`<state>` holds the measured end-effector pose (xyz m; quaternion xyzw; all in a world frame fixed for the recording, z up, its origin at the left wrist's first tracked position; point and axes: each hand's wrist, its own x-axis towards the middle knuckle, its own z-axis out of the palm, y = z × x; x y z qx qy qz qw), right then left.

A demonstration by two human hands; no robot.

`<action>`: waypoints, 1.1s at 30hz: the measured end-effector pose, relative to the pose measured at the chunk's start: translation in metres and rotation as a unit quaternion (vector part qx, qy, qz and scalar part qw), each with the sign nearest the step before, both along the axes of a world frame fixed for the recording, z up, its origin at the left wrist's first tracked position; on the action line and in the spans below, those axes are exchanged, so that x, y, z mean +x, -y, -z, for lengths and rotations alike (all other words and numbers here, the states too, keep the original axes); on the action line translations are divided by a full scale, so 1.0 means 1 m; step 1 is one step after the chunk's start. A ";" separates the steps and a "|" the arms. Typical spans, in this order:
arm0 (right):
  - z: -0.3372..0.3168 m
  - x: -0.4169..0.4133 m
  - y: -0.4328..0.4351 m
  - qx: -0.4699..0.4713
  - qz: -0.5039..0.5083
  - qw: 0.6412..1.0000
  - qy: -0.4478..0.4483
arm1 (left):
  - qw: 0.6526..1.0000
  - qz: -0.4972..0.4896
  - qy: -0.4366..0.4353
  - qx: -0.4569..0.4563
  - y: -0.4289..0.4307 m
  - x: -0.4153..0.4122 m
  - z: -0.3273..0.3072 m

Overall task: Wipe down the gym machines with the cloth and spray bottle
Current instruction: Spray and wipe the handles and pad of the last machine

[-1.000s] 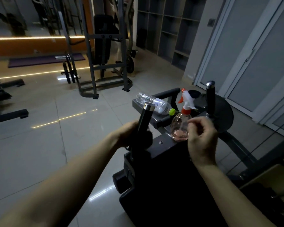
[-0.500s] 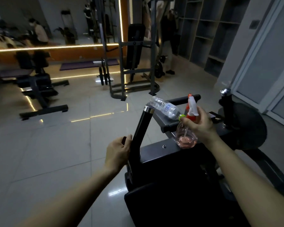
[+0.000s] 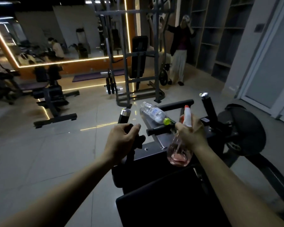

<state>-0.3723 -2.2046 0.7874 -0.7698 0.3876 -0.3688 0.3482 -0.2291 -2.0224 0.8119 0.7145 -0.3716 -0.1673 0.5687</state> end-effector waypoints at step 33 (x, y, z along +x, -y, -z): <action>0.046 -0.065 0.000 -0.148 0.143 0.973 -0.103 | 0.760 0.279 0.505 0.301 0.189 0.005 0.075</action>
